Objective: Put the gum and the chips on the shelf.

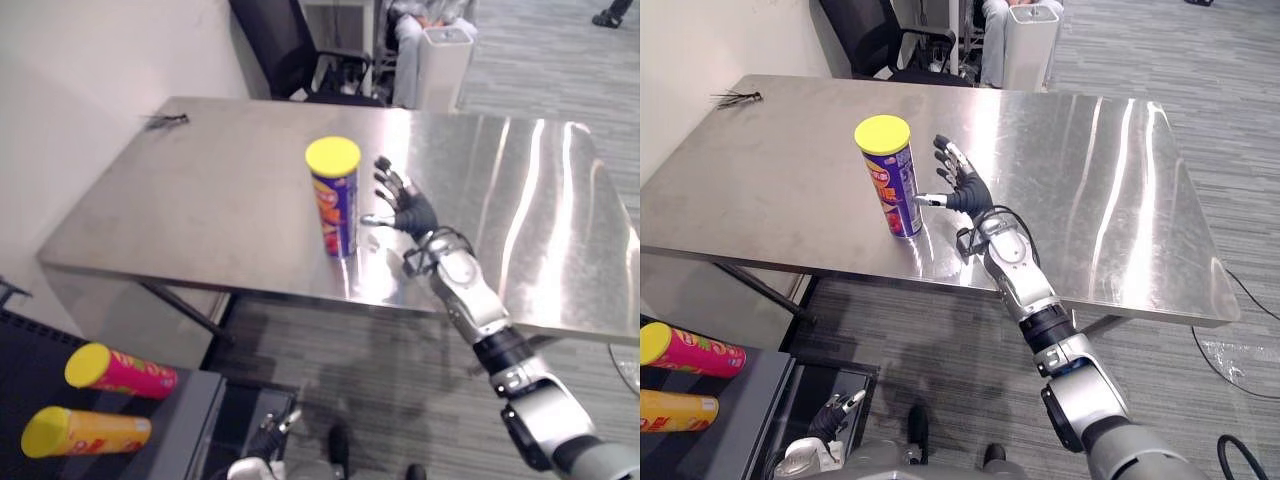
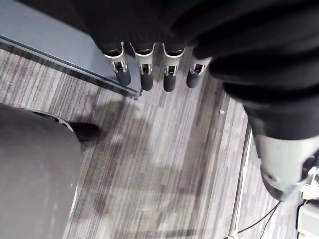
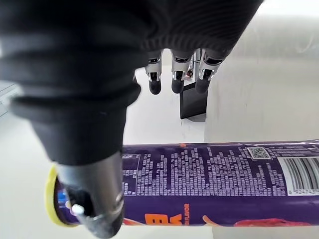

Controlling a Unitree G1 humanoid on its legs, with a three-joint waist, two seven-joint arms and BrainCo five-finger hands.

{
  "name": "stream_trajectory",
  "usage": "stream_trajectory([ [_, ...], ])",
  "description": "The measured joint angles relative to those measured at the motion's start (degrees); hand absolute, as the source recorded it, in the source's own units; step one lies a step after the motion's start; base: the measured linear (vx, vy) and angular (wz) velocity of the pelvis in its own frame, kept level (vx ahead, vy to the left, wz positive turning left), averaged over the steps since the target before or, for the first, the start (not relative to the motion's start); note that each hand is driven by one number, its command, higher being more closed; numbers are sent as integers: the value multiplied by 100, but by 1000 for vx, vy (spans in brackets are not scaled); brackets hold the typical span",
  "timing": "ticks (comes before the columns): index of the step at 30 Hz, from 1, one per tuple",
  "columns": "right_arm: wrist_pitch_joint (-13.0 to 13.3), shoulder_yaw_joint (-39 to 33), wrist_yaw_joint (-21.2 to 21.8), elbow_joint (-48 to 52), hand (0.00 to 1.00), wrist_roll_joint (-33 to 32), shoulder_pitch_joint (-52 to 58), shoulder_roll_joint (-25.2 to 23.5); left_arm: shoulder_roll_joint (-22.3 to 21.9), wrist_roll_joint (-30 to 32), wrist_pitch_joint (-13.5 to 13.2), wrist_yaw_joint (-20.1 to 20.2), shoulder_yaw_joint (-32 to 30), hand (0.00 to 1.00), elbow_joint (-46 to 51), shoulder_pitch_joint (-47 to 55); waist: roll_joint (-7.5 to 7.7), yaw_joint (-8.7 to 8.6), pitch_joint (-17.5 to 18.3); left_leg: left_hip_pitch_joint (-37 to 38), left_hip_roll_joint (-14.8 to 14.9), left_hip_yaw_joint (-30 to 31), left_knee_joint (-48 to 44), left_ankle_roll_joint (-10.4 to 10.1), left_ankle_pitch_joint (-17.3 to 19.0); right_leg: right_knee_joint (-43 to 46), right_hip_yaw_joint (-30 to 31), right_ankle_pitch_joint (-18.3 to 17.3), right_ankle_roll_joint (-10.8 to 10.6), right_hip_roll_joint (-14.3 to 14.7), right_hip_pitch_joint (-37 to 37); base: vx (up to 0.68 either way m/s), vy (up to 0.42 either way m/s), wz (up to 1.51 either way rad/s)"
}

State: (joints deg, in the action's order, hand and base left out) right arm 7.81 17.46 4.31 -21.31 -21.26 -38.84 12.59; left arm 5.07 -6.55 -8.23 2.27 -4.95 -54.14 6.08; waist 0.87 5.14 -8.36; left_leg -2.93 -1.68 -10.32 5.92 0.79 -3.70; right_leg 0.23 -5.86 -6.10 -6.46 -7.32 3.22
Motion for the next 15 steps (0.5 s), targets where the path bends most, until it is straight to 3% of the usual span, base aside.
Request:
stream_trajectory([
  [15,-15,336,8,-406,0,0,-400,-120,5,-14,-1,-4,4,0,4,1,6,13,-2,18,29,-4,1,-13,6,53,-9,3,-1,20,-1,18,1,0],
])
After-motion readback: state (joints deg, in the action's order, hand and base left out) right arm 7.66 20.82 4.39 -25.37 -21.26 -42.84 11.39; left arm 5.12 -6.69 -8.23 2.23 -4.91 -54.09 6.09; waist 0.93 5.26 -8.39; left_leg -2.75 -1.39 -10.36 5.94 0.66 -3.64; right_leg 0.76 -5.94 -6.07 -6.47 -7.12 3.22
